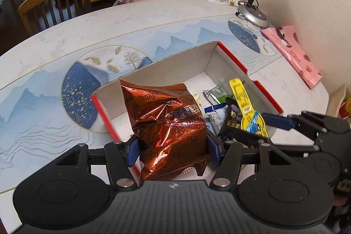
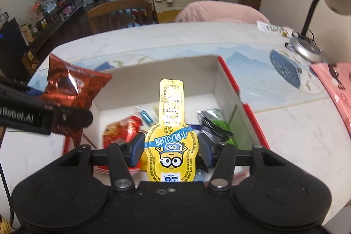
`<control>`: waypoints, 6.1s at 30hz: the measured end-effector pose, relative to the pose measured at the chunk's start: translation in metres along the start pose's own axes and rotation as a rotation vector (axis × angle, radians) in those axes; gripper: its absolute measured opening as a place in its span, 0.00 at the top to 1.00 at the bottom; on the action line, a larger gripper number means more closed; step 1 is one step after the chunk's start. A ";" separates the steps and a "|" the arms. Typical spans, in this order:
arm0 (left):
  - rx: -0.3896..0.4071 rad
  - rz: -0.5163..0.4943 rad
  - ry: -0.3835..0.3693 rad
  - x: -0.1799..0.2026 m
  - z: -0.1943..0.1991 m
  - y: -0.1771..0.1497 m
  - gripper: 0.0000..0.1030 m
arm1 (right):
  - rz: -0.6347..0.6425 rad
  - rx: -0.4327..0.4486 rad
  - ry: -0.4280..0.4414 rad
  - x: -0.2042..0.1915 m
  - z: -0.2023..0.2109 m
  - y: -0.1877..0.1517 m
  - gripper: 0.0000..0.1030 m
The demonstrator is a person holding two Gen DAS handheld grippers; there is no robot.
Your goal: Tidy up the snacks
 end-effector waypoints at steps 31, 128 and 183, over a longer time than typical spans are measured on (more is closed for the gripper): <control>-0.183 -0.047 0.007 0.012 -0.101 0.011 0.42 | 0.042 -0.088 -0.033 0.006 -0.051 -0.007 0.46; 0.260 0.003 0.070 0.015 0.094 -0.076 0.11 | -0.154 0.334 0.064 -0.017 0.115 -0.043 0.00; 0.267 -0.011 0.057 0.018 0.093 -0.075 0.11 | -0.153 0.330 0.068 -0.019 0.114 -0.043 0.00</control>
Point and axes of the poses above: each gripper's, at about its wrist camera, not at the fingertips, and z roughly against the way its jaws point, x to its right, y to its top, the point moved 3 cm from there along -z, roughly the way its jaws point, and after that the axes turned 10 degrees about -z, right-handed, at the moved point
